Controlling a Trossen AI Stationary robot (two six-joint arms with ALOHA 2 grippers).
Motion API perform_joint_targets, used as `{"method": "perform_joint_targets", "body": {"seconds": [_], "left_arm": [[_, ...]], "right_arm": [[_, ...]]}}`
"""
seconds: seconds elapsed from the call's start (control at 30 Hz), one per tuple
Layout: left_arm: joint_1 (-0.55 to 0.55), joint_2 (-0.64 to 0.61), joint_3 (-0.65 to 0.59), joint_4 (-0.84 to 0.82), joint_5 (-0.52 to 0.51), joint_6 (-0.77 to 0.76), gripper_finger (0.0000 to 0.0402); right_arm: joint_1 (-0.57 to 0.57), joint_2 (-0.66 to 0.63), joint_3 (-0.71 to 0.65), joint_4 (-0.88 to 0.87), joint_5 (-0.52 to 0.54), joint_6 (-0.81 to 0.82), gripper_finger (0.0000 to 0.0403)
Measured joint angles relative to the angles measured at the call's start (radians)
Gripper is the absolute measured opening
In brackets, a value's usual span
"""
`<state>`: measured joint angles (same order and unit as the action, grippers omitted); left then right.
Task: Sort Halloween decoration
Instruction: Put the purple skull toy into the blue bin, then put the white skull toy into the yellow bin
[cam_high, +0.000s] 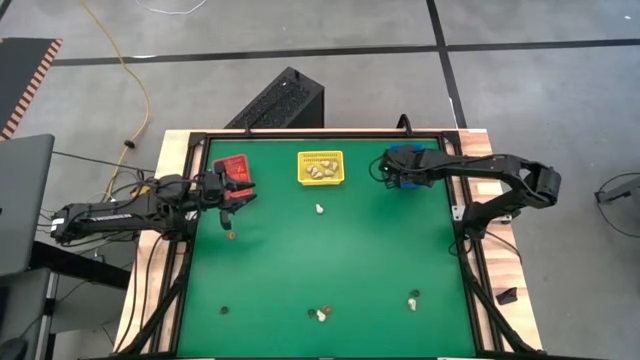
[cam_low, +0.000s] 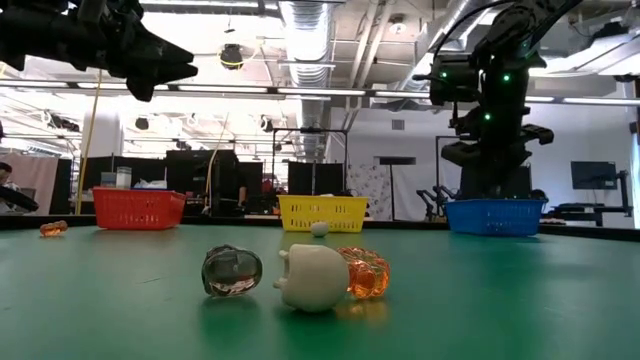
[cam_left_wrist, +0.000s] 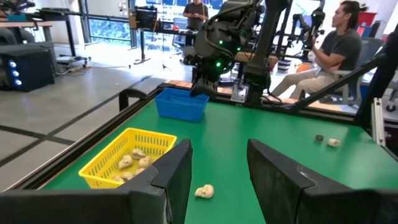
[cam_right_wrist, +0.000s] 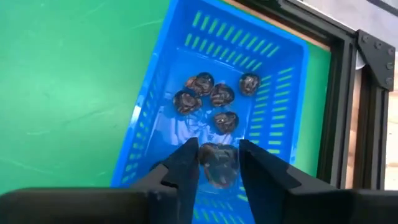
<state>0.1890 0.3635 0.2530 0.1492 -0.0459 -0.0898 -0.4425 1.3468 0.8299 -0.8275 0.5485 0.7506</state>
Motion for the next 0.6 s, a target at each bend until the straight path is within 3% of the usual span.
{"method": "perform_joint_targets", "body": {"seconds": [0.23, 0.33, 0.43, 0.6], "left_arm": [[0.0, 0.0, 0.001, -0.001, 0.005, -0.002, 0.0142], [0.0, 0.0, 0.001, -0.001, 0.005, -0.002, 0.0142], [0.0, 0.0, 0.001, -0.001, 0.005, -0.002, 0.0142], [0.0, 0.0, 0.001, -0.002, 0.005, -0.001, 0.0142]], "right_arm": [[0.001, 0.0, 0.009, -0.016, -0.002, -0.009, 0.022], [0.032, -0.015, 0.049, -0.056, -0.058, -0.011, 0.0243], [0.148, -0.049, 0.081, -0.057, -0.132, 0.012, 0.0249], [0.474, -0.086, 0.094, -0.014, -0.208, 0.151, 0.0249]]}}
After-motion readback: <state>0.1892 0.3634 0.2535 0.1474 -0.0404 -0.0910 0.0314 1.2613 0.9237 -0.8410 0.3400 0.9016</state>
